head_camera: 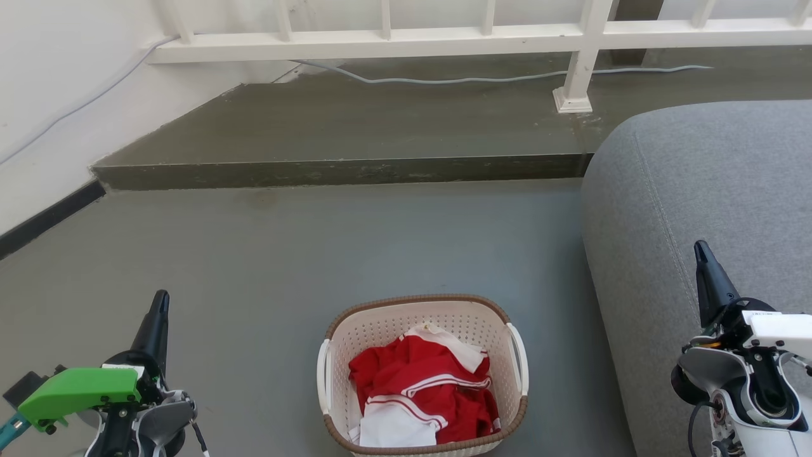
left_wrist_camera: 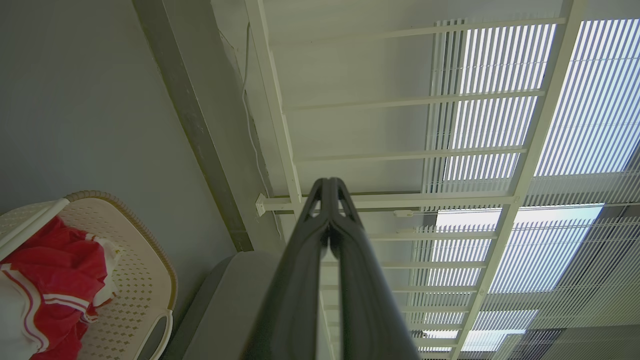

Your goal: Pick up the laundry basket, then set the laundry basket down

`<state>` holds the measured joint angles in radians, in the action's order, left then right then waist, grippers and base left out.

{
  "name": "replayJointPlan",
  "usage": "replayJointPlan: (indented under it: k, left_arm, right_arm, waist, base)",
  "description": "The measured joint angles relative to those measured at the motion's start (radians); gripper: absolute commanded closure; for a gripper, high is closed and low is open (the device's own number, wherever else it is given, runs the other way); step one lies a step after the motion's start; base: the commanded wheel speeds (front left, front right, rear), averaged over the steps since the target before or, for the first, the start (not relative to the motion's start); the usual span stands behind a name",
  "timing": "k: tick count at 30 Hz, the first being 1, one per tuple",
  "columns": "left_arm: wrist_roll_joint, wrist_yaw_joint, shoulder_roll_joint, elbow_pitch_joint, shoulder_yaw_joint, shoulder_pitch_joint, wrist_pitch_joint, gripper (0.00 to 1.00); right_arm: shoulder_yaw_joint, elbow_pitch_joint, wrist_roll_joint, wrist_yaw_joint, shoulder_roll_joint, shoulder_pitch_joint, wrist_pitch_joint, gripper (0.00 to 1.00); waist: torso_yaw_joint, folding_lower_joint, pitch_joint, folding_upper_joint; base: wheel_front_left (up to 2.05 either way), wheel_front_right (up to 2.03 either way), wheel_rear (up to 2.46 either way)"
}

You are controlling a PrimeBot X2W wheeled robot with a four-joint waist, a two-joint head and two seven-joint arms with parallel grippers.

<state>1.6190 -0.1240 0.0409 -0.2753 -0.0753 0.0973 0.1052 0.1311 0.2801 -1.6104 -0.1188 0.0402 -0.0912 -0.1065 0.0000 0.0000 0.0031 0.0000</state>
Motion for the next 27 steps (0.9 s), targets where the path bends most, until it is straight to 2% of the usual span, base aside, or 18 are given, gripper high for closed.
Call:
replayJointPlan:
  k: [27]
  left_arm:
    - [0.0, 0.0, 0.0, 0.0, 0.0, 0.0, 0.001, 1.0]
  right_arm:
    - [0.0, 0.0, 0.0, 0.0, 0.0, 0.0, 0.0, 1.0]
  waist:
    - [0.0, 0.0, 0.0, 0.0]
  base:
    - [0.0, 0.0, 0.0]
